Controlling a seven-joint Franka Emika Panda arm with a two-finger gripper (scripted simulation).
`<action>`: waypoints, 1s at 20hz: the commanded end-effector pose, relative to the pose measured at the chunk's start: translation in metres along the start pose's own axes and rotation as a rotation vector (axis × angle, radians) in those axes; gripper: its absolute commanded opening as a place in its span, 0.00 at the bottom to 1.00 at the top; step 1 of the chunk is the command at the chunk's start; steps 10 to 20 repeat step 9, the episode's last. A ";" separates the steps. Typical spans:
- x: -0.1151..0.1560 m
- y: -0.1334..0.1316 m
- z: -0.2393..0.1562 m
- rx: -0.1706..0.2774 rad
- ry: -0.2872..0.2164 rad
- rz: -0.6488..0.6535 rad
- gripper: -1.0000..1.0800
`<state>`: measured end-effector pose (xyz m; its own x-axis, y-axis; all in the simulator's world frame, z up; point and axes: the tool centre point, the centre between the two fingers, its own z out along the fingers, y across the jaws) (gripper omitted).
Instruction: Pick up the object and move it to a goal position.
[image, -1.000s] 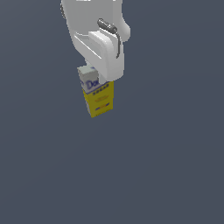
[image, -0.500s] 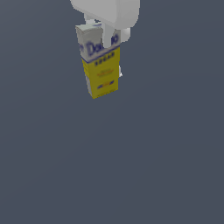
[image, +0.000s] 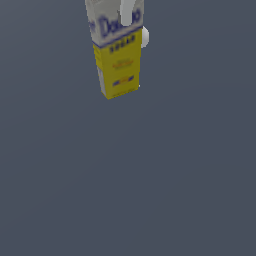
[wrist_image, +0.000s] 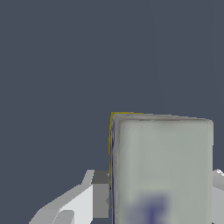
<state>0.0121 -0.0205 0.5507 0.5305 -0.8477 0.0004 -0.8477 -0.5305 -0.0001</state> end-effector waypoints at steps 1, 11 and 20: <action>-0.001 0.000 -0.006 0.000 0.000 0.000 0.00; -0.002 -0.001 -0.012 0.000 0.000 0.000 0.00; -0.002 -0.001 -0.012 0.000 0.000 0.000 0.00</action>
